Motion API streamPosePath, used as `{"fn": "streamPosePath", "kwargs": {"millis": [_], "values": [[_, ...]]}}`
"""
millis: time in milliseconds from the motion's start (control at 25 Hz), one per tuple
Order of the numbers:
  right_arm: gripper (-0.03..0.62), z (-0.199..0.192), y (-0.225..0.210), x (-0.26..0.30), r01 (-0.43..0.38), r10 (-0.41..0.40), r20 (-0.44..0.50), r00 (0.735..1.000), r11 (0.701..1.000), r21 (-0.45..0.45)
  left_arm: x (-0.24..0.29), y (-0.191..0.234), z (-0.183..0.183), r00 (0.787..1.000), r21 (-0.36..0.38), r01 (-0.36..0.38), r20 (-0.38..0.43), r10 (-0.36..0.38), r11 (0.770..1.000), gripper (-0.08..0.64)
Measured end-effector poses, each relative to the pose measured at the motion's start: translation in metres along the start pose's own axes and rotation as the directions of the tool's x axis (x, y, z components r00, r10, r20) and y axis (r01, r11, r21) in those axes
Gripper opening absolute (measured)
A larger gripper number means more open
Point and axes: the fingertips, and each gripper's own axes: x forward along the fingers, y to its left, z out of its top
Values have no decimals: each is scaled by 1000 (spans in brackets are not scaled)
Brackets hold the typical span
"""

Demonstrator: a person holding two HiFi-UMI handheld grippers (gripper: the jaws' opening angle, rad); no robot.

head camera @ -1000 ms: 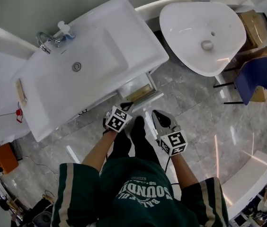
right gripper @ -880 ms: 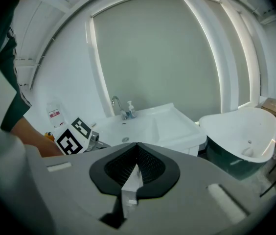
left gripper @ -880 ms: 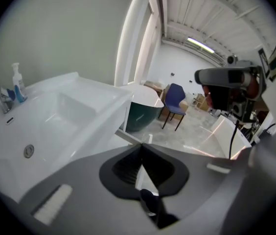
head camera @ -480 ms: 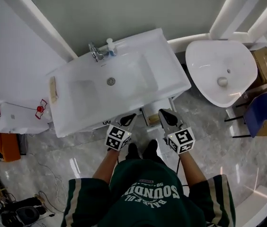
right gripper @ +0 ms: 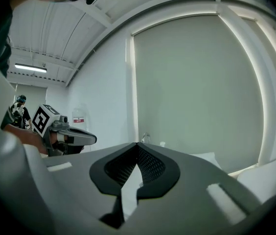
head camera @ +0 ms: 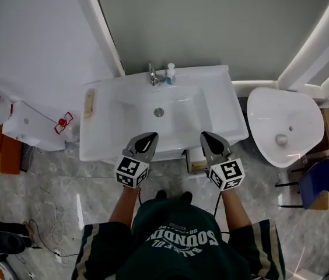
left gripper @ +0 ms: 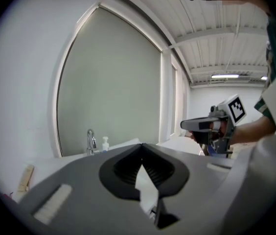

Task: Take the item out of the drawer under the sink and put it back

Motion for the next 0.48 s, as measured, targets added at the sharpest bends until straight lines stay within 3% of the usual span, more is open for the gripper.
{"fn": "streamPosePath", "kwargs": {"millis": [200,480], "values": [[2,9,9,10,-18,19,14,1000,1000,-17,-14,13,21,999,11,-28,47,28,1000,51],[2,0,13,9,-18,18,-2,1000,1000,-10,-17,14,20,998,7,-25,55,25,1000,51]]}}
